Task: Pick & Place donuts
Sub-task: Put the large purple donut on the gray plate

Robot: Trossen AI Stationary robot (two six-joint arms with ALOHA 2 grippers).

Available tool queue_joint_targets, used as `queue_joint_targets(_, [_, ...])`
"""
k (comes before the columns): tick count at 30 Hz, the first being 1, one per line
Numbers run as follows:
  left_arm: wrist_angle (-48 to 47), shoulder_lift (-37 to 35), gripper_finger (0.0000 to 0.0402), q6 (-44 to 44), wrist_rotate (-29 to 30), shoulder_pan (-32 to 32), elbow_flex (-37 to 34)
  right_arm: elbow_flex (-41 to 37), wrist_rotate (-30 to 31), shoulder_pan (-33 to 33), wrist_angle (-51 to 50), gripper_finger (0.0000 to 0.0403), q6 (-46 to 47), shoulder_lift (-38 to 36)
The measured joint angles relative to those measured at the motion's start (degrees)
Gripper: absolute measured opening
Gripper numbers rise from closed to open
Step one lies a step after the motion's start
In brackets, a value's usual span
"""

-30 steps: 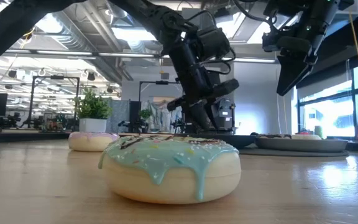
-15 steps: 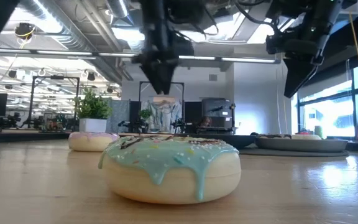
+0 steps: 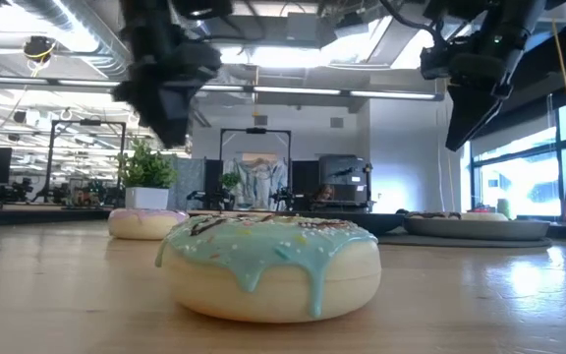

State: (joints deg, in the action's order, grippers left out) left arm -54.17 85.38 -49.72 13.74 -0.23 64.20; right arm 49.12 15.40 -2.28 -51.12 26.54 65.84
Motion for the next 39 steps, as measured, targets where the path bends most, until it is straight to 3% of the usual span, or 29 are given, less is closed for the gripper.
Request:
queue_joint_targets(11, [9.1,0.3,0.0136,-15.8,-1.9,-3.5,-9.3,0.0,0.0,0.0,10.9,0.0143,-6.1,0.0])
queue_joint_targets(20, [9.2,0.7,0.0141,-17.7,-1.9,-4.0,-9.6,0.0,0.0,0.0,11.3,0.0143,-7.5,0.0])
queue_joint_targets(39, [9.2,11.1,0.0128,-22.6,-4.5,-4.5,-9.6,0.0,0.0,0.0,12.8,0.0143,-7.6,0.0])
